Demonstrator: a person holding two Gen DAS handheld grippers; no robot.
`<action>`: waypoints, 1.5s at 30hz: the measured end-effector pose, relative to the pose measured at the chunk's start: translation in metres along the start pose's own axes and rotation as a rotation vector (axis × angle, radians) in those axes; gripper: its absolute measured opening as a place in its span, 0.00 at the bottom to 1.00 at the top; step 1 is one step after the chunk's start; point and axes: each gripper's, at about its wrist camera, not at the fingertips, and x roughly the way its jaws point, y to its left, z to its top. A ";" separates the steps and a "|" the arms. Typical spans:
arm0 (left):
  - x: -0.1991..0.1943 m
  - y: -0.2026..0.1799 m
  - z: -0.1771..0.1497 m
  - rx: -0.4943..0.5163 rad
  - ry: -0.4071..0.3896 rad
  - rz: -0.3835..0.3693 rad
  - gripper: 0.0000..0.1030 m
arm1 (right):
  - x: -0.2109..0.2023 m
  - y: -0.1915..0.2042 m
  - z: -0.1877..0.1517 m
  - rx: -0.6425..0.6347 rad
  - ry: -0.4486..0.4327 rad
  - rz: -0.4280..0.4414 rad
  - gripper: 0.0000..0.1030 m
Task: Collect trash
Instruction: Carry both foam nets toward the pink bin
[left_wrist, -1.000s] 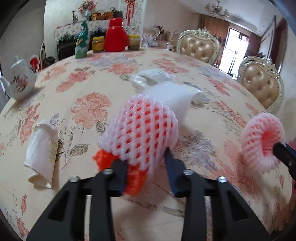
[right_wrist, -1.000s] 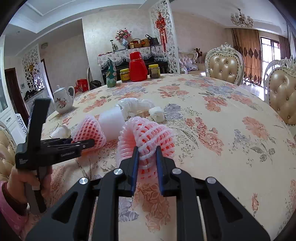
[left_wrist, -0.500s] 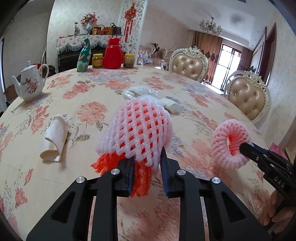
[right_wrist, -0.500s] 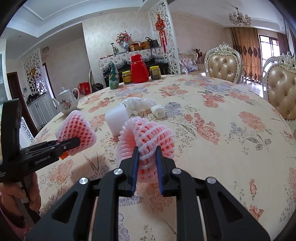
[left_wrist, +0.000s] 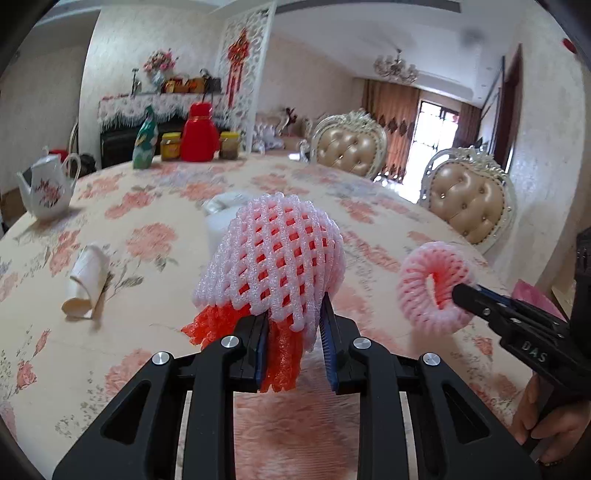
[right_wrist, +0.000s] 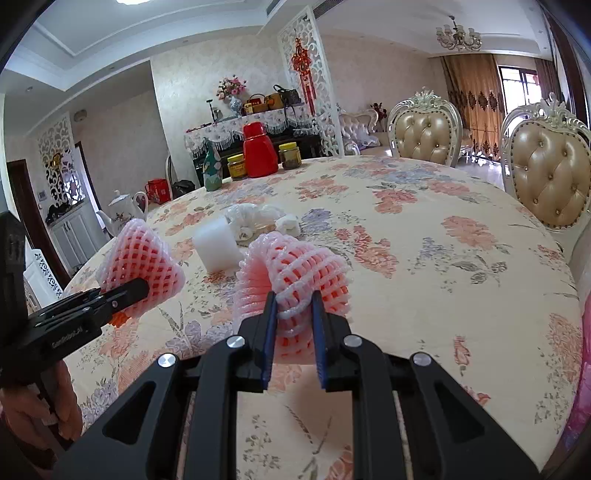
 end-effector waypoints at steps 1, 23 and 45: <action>-0.002 -0.006 -0.001 0.009 -0.012 -0.003 0.22 | -0.001 -0.001 0.000 0.002 -0.003 -0.001 0.17; 0.026 -0.111 0.002 0.143 -0.060 -0.138 0.22 | -0.044 -0.068 -0.004 0.063 -0.075 -0.116 0.17; 0.064 -0.265 -0.015 0.314 -0.012 -0.434 0.22 | -0.134 -0.203 -0.040 0.190 -0.122 -0.411 0.17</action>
